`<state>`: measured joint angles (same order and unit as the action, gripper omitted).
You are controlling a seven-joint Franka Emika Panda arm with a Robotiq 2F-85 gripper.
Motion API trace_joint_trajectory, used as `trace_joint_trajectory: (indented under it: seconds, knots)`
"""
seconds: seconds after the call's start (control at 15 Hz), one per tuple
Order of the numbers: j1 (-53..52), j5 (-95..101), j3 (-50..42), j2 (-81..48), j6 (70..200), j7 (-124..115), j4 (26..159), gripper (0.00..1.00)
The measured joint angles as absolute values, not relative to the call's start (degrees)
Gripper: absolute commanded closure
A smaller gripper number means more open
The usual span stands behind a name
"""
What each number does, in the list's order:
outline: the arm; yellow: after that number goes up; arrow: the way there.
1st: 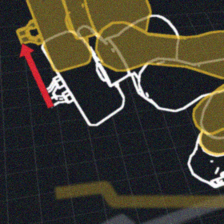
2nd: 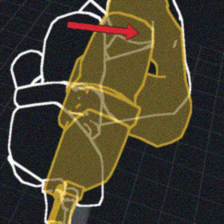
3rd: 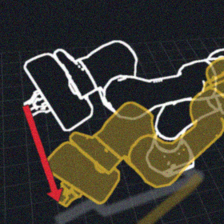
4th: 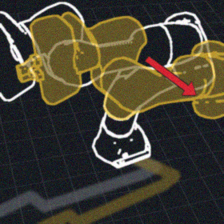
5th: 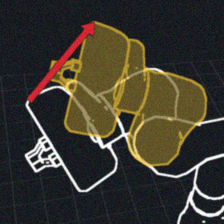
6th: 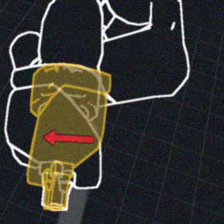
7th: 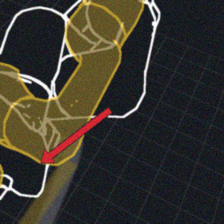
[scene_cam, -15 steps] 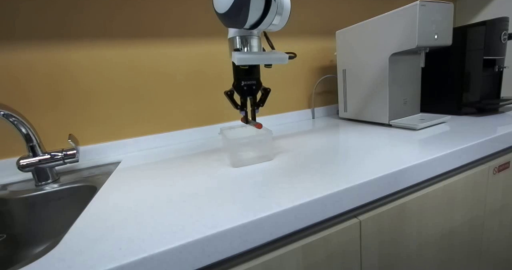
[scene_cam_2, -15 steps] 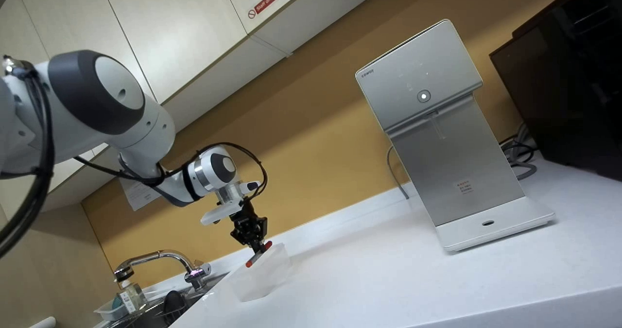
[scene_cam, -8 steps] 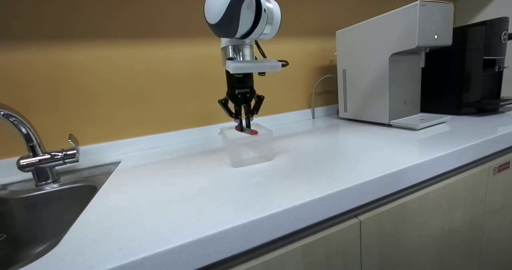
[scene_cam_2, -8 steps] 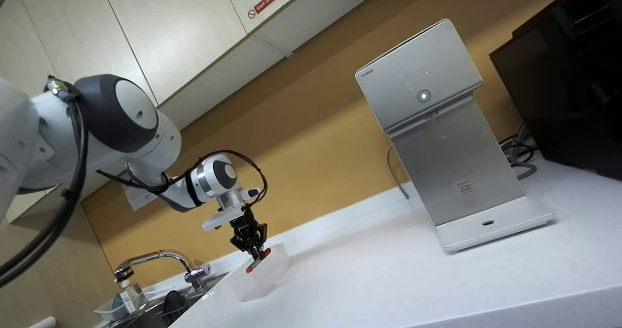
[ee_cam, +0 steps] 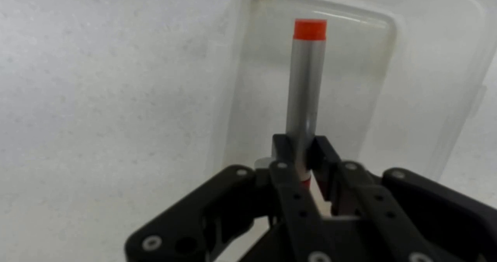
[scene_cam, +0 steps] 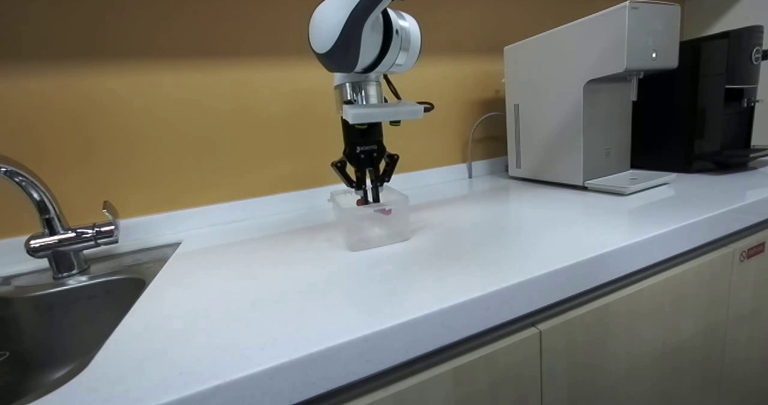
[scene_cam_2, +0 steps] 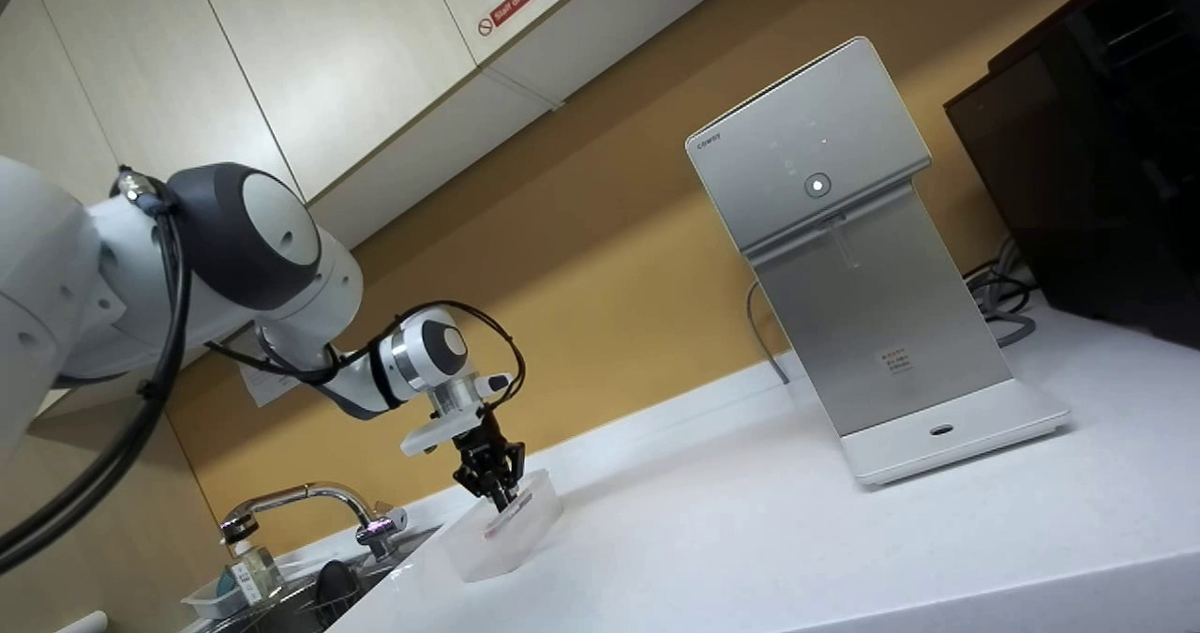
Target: Put the orange marker inside the lunchbox
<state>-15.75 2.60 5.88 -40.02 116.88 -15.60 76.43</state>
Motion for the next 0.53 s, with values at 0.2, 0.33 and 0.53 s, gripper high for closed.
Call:
trace_joint_trajectory:
  seconds: [0.2, 0.33, 0.53]
  knots:
    - [-15.95, 2.69, 5.32, -41.05, 117.10, -15.62, 76.30, 0.95]
    - [-16.02, 2.69, 5.23, -41.67, 117.22, -15.62, 76.18, 0.95]
    - [-16.20, 2.69, 5.19, -42.35, 117.97, -15.65, 76.00, 0.95]
